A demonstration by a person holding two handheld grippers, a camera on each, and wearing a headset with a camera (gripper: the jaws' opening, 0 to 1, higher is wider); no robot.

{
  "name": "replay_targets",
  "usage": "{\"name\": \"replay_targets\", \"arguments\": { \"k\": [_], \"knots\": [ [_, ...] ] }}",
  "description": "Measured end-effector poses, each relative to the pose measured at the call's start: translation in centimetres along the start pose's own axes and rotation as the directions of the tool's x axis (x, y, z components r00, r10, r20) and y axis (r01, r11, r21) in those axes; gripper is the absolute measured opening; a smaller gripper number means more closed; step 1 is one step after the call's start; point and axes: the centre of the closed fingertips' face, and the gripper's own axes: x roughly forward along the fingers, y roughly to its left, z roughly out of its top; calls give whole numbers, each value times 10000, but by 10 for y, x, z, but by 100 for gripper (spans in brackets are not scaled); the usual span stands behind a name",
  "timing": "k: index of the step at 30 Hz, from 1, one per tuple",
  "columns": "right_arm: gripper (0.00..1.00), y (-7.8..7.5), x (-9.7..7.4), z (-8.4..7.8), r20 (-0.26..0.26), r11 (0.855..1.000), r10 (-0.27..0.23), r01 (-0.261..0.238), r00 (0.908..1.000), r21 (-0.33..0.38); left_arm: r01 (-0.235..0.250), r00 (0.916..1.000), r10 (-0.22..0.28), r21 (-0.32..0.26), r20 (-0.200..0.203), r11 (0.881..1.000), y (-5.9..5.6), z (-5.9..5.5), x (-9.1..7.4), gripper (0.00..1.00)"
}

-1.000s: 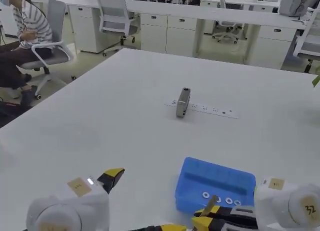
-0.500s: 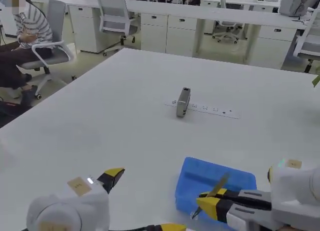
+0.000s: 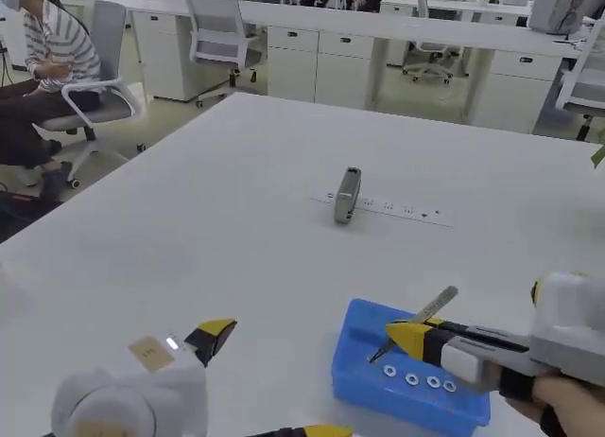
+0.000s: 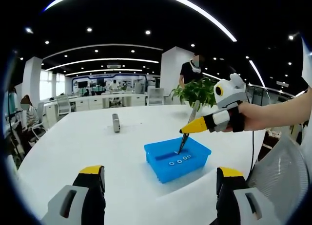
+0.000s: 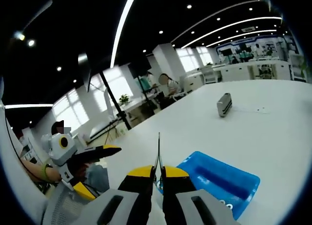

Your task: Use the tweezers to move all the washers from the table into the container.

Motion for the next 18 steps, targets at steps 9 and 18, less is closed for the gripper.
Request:
{"name": "replay_targets", "arguments": {
  "k": [9,18],
  "knots": [
    [3,-16,8,1,46,9957,-470,465,9989,805,-13,10000,13,-24,36,10000,1,0,0,97],
    [3,-31,17,-2,-132,9904,-929,938,9956,1018,-12,10000,12,-21,35,10000,1,0,0,97]
  ]
}}
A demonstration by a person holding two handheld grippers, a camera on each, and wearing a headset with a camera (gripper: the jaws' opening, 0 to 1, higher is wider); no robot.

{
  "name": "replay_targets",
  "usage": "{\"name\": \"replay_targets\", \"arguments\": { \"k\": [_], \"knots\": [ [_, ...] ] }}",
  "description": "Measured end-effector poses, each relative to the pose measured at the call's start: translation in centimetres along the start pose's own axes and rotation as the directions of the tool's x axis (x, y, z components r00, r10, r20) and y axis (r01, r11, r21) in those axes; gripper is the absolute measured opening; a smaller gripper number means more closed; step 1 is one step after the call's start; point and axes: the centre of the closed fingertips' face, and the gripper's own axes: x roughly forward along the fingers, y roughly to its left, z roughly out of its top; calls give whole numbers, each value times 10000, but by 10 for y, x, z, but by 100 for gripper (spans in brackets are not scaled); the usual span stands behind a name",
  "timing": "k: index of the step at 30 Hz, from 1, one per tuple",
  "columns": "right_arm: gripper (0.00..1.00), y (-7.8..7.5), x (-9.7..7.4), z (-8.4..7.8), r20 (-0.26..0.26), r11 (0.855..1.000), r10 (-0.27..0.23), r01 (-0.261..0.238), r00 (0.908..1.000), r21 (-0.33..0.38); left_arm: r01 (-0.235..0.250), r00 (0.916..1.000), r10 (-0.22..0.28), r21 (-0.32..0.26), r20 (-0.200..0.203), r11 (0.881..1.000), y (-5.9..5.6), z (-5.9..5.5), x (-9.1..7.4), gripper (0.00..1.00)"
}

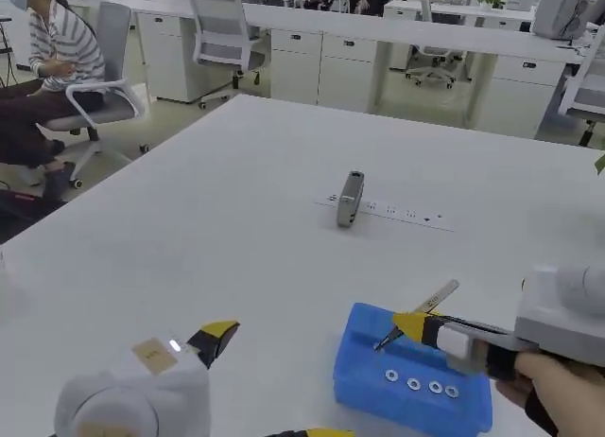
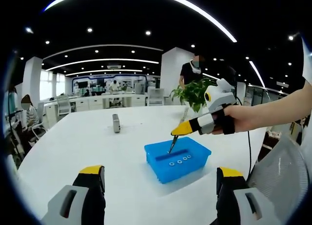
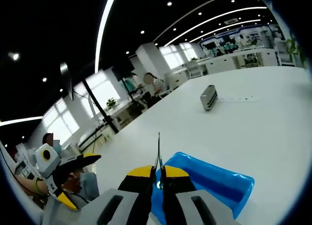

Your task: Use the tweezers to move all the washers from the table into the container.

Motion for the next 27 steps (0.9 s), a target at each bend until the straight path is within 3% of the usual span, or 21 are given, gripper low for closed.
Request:
{"name": "replay_targets", "arguments": {
  "k": [19,27],
  "knots": [
    [3,-24,22,-20,-1053,9927,-515,394,9931,-1143,-119,9999,119,-83,39,9999,3,1,-1,97],
    [3,-24,33,-26,-1462,9772,-560,241,9877,-2110,-127,9999,127,-107,12,9999,3,0,-1,97]
  ]
}}
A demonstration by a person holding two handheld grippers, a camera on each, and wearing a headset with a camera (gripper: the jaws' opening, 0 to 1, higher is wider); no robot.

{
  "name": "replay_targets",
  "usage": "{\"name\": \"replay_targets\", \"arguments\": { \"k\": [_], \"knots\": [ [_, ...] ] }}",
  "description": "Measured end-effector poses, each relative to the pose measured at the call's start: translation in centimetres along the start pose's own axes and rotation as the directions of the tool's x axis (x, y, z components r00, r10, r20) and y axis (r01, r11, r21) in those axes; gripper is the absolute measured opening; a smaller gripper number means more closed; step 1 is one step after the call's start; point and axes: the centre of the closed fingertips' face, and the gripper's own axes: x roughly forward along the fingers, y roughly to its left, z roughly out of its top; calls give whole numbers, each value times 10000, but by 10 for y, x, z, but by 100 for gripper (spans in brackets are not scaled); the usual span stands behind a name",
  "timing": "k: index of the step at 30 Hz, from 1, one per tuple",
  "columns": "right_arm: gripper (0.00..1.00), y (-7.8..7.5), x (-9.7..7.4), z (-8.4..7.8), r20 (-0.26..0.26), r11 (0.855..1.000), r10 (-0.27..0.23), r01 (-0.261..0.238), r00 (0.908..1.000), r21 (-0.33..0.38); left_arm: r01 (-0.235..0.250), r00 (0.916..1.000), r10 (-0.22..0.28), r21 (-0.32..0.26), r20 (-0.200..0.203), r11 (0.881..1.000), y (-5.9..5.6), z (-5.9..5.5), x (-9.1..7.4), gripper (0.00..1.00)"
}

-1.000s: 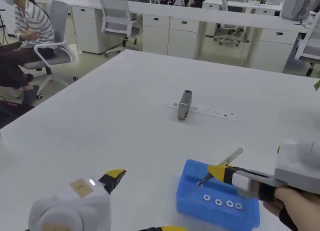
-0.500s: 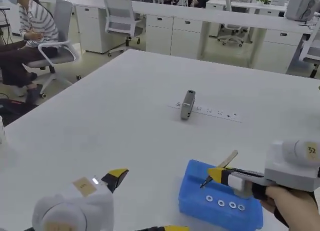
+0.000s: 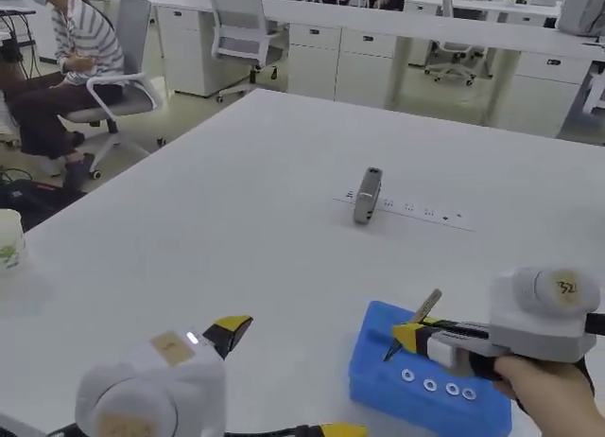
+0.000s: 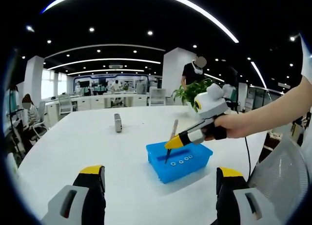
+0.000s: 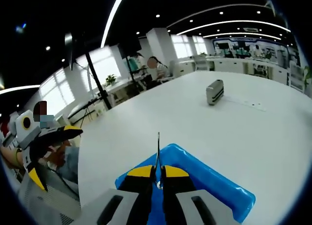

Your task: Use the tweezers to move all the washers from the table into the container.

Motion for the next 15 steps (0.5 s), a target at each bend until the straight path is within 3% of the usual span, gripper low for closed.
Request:
{"name": "replay_targets", "arguments": {
  "k": [15],
  "knots": [
    [3,0,12,-13,-776,9940,14,-98,9970,-1086,29,10000,-29,-38,-23,10000,0,-1,1,97]
  ]
}}
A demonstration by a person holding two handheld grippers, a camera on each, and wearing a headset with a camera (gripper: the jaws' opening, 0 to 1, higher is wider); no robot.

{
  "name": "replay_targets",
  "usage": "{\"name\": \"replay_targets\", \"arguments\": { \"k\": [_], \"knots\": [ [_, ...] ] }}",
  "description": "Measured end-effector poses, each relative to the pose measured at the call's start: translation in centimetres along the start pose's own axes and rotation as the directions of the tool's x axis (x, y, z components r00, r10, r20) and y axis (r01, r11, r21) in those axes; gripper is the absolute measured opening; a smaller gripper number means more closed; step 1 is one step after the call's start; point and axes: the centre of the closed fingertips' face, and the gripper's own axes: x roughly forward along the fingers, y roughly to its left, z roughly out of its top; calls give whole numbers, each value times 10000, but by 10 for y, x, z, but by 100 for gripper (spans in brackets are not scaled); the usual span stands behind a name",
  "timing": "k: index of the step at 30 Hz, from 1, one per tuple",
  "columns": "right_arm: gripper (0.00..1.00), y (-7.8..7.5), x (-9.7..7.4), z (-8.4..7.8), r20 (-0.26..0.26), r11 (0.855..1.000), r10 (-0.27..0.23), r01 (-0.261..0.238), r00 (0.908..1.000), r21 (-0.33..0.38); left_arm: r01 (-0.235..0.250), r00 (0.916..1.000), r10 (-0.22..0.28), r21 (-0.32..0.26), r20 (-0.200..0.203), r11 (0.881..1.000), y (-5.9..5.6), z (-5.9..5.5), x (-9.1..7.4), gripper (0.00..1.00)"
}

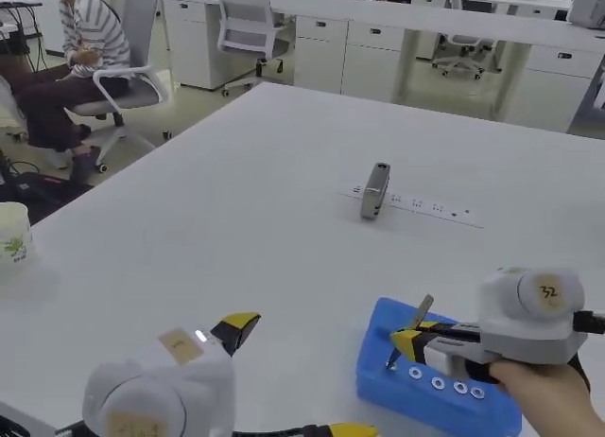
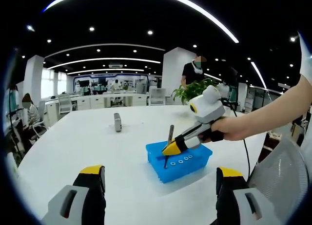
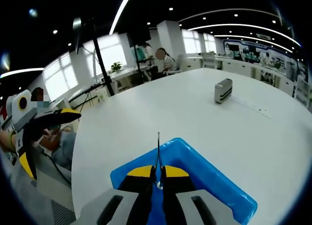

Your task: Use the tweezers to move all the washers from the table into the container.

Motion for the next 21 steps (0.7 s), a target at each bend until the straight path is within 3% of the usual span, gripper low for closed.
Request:
{"name": "replay_targets", "arguments": {
  "k": [13,21],
  "knots": [
    [3,4,2,-3,-263,9959,-4,-20,9997,-906,27,10000,-27,-13,10,10000,0,0,0,97],
    [4,8,2,-2,-247,9943,104,-130,9996,-1059,16,10000,-16,32,36,10000,-1,1,0,97]
  ]
}}
